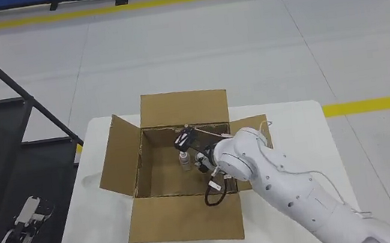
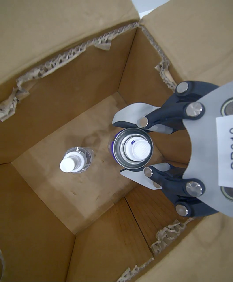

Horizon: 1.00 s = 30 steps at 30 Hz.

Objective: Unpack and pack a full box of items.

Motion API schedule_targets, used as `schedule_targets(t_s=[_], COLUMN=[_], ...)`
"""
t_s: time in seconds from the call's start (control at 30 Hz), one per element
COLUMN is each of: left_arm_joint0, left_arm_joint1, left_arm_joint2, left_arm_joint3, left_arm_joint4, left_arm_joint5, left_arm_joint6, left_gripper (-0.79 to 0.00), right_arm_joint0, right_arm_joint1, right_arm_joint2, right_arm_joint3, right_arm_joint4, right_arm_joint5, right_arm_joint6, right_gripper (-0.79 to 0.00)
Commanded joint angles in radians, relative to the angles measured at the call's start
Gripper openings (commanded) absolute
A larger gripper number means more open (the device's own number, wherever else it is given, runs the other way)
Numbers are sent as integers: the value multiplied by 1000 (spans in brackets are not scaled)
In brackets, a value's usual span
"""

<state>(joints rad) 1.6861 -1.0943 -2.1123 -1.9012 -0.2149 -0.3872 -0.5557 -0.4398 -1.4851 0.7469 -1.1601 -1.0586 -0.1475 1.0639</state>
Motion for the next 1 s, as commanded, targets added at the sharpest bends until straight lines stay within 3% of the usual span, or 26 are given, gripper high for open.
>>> schedule_targets(t_s=[0.0,0.03,0.1,0.27,0.43,0.6,0.67,0.7,0.73,0.87,0.97], left_arm_joint0=[-2,-3,-4,-2,1,3,-3,-9,-13,-39,-76], left_arm_joint1=[0,1,1,1,1,0,1,2,3,6,9], left_arm_joint2=[3,4,6,4,2,2,10,18,26,71,120], left_arm_joint3=[0,1,2,4,2,2,-1,-8,-11,-19,-15], left_arm_joint4=[4,5,7,9,12,12,13,21,32,77,130], left_arm_joint5=[1,0,0,-1,0,20,38,42,39,43,63], left_arm_joint6=[-3,-3,-5,-7,-3,14,12,2,-7,-25,-36], left_gripper=[0,0,0,0,0,0,0,0,0,0,0], right_arm_joint0=[14,22,35,61,82,92,81,64,46,-75,-226], right_arm_joint1=[-10,-17,-28,-48,-64,-68,-59,-48,-38,11,53], right_arm_joint2=[-15,-24,-37,-51,-55,-39,-12,14,38,154,282], right_arm_joint3=[42,73,110,180,233,234,196,153,111,-119,-357], right_arm_joint4=[5,3,4,18,31,31,27,21,12,-27,-51], right_arm_joint5=[3,8,14,14,7,6,11,12,18,15,8], right_arm_joint6=[-16,-25,-40,-69,-85,-100,-123,-137,-145,-159,-184], right_gripper=[-659,-570,-468,-394,-259,-200,-163,-46,0,0,0])
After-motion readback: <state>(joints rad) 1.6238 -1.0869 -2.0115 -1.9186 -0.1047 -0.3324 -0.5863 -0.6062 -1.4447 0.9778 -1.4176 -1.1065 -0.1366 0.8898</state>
